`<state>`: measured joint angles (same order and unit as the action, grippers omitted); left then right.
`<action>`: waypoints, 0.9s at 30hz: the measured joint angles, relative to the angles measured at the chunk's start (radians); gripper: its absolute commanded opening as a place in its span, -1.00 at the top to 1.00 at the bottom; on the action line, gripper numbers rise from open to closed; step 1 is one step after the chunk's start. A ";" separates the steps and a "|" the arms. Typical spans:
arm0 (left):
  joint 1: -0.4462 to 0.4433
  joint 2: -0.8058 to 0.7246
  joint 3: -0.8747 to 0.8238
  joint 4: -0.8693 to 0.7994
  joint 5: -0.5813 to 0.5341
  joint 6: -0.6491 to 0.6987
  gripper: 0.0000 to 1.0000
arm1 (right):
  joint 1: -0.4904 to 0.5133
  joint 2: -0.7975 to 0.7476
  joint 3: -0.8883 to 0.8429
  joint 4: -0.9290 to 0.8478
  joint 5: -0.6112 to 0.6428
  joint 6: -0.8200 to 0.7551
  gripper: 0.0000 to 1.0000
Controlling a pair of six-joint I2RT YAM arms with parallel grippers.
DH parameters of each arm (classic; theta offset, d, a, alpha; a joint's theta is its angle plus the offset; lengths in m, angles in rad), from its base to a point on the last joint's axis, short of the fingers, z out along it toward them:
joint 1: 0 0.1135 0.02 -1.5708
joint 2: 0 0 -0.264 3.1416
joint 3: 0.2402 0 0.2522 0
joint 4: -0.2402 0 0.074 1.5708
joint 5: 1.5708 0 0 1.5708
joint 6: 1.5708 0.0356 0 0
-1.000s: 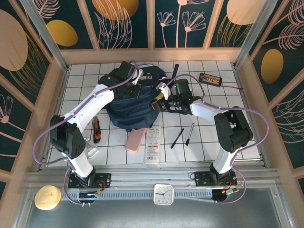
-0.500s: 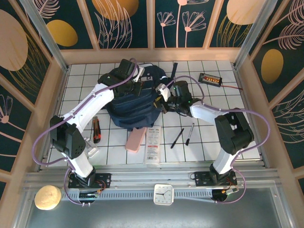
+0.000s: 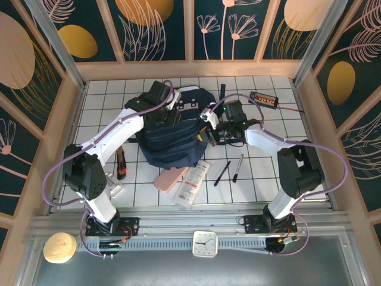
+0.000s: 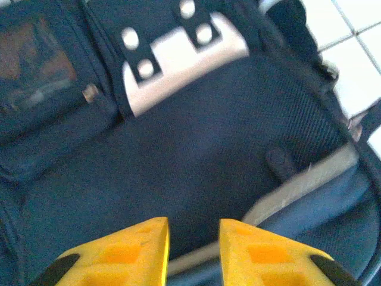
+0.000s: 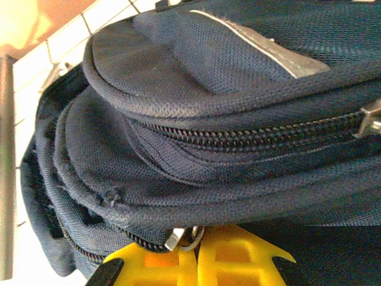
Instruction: Pack books, pencil case, and school supplies into a backpack
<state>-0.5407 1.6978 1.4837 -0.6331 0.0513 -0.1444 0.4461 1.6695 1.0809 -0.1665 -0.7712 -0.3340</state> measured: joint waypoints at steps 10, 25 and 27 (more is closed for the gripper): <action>-0.088 -0.165 -0.263 0.106 0.076 0.020 0.06 | -0.047 0.111 0.068 -0.052 -0.155 0.190 0.52; -0.101 -0.138 -0.288 0.158 0.079 0.011 0.07 | -0.079 0.114 0.023 0.127 -0.204 0.454 0.98; -0.101 -0.138 -0.288 0.158 0.079 0.011 0.07 | -0.079 0.116 0.022 0.134 -0.208 0.468 1.00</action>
<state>-0.6418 1.5597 1.1957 -0.4751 0.1303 -0.1329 0.3676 1.7851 1.1027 -0.0322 -0.9787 0.1345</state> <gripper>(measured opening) 0.468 0.049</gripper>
